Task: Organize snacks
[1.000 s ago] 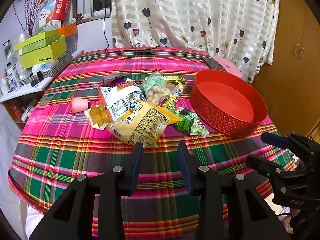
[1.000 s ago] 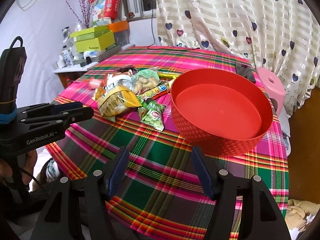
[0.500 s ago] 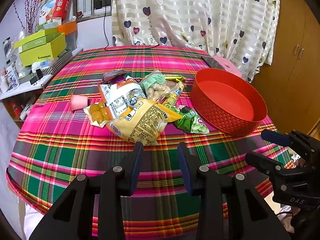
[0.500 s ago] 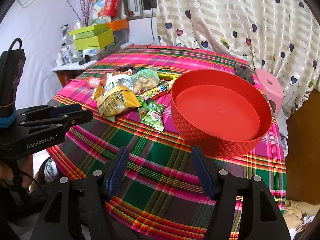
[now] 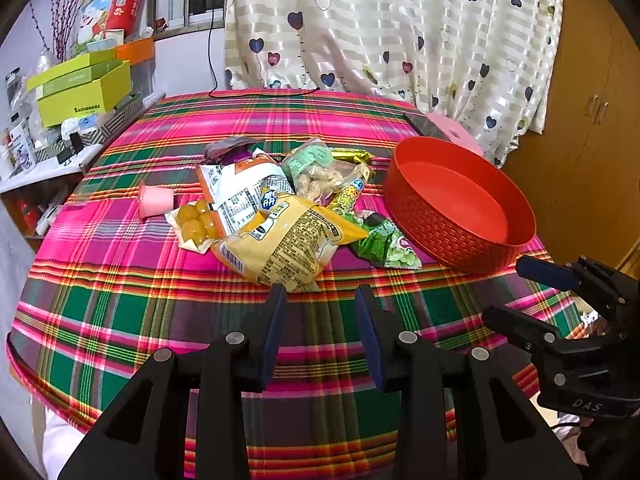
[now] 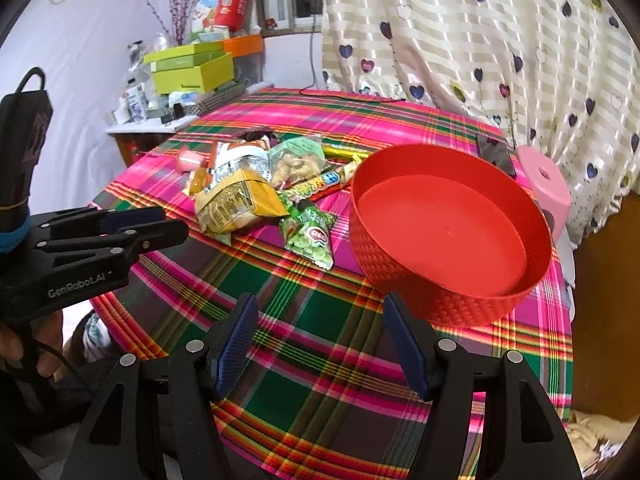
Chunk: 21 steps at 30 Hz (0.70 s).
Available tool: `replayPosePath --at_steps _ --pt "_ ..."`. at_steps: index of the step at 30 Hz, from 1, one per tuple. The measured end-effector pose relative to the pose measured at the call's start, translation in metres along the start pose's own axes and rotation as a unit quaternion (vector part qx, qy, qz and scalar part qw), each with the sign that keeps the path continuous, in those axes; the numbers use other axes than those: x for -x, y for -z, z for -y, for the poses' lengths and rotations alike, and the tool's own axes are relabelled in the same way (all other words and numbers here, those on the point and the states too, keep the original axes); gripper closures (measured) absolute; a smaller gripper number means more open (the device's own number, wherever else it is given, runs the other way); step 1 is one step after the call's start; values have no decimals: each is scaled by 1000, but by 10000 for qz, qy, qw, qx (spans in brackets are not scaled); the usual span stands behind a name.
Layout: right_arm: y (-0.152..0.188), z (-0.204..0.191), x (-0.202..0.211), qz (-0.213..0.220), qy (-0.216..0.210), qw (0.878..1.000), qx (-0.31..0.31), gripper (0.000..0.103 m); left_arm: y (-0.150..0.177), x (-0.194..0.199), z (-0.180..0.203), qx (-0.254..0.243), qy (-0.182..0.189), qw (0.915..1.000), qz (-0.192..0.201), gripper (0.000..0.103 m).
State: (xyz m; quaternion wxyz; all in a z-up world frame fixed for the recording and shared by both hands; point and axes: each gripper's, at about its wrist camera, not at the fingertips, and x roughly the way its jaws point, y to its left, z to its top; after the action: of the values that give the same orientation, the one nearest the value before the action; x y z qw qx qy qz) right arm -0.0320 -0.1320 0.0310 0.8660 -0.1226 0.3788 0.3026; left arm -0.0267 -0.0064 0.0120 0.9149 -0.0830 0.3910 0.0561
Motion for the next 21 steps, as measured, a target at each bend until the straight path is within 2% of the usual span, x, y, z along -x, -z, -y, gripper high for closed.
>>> replayPosePath --at_steps 16,21 --pt "-7 0 -16 -105 -268 9995 128 38 -5 -14 -3 -21 -48 10000 -78 66" --pt "-10 -1 -23 -175 -302 9992 177 38 -5 -23 -8 29 -28 9998 -212 66"
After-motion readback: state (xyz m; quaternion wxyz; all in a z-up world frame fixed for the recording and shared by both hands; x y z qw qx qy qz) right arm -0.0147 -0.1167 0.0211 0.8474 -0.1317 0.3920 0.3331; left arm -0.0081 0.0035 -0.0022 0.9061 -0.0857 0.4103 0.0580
